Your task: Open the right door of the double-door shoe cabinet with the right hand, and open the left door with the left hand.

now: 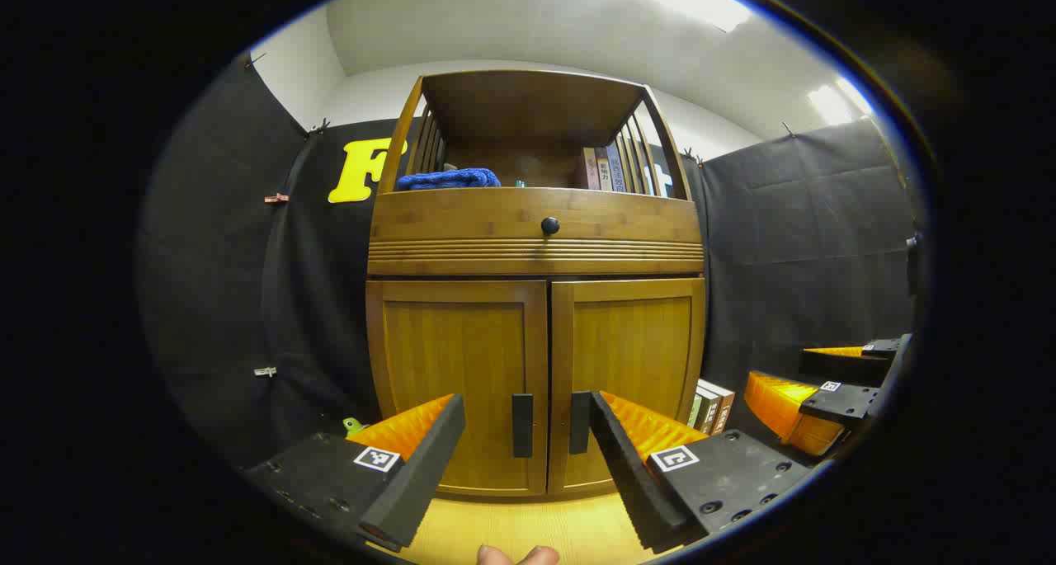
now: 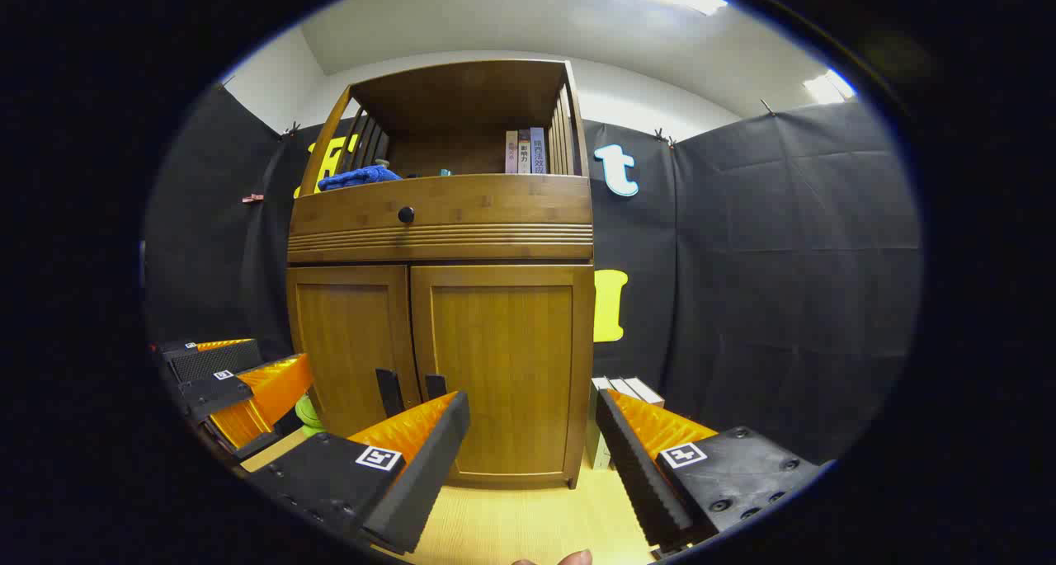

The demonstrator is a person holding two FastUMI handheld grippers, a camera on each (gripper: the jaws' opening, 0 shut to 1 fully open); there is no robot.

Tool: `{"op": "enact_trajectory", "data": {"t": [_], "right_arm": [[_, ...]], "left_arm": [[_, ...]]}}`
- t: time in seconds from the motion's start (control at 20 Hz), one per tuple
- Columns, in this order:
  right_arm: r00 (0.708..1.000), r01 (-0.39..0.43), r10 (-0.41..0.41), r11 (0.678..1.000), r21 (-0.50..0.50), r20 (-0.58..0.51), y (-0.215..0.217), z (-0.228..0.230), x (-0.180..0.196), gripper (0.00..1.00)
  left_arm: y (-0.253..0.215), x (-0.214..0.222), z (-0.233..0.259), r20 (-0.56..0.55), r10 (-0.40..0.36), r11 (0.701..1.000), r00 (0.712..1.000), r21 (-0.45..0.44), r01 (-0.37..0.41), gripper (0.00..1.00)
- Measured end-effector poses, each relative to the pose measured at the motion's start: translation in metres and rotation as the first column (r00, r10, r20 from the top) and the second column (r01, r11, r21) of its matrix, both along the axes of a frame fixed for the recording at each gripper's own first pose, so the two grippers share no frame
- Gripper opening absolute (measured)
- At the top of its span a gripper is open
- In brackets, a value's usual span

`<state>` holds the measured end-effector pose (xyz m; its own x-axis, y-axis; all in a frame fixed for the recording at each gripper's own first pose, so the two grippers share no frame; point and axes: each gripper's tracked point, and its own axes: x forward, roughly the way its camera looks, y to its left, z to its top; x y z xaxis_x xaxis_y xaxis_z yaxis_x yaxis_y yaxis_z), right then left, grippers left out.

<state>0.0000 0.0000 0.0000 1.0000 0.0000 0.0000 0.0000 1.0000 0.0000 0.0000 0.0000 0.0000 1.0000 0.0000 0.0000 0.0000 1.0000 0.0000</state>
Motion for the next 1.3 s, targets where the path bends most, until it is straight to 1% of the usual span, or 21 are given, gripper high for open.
{"op": "enact_trajectory", "data": {"t": [0.1,0.15,0.2,0.95,1.0,1.1,1.15,1.3], "right_arm": [[1.0,-0.003,0.003,1.0,0.0,-0.004,0.001,-0.001,0.0,1.0],[1.0,-0.003,0.003,1.0,-0.001,-0.006,0.001,-0.001,0.0,0.98],[1.0,-0.004,0.004,1.0,-0.001,-0.008,0.001,-0.002,0.0,0.97],[1.0,-0.02,0.02,1.0,-0.005,-0.013,0.012,-0.005,0.004,0.98],[1.0,-0.024,0.024,1.0,-0.005,-0.014,0.015,-0.005,0.006,0.98],[0.999,-0.041,0.041,0.999,-0.006,-0.015,0.025,-0.006,0.011,0.98],[0.999,-0.051,0.051,0.999,-0.006,-0.017,0.03,-0.007,0.015,0.98],[0.996,-0.079,0.079,0.997,0.002,-0.027,0.048,-0.015,0.034,0.98]], "left_arm": [[-0.002,0.0,-0.001,-0.003,-0.004,1.0,1.0,0.003,0.004,0.92],[-0.003,-0.001,-0.002,-0.004,-0.005,1.0,1.0,0.005,0.005,0.92],[-0.003,0.0,-0.002,-0.004,-0.006,1.0,1.0,0.007,0.006,0.92],[0.006,0.0,-0.004,-0.004,-0.004,1.0,1.0,0.011,0.004,0.92],[0.008,-0.001,-0.005,-0.006,-0.005,1.0,1.0,0.014,0.005,0.95],[0.019,-0.001,-0.007,-0.013,0.005,1.0,1.0,0.016,-0.005,0.95],[0.023,0.0,-0.009,-0.014,0.009,1.0,1.0,0.012,-0.009,0.92],[0.038,-0.001,-0.01,-0.011,0.028,1.0,1.0,0.009,-0.027,0.92]]}}
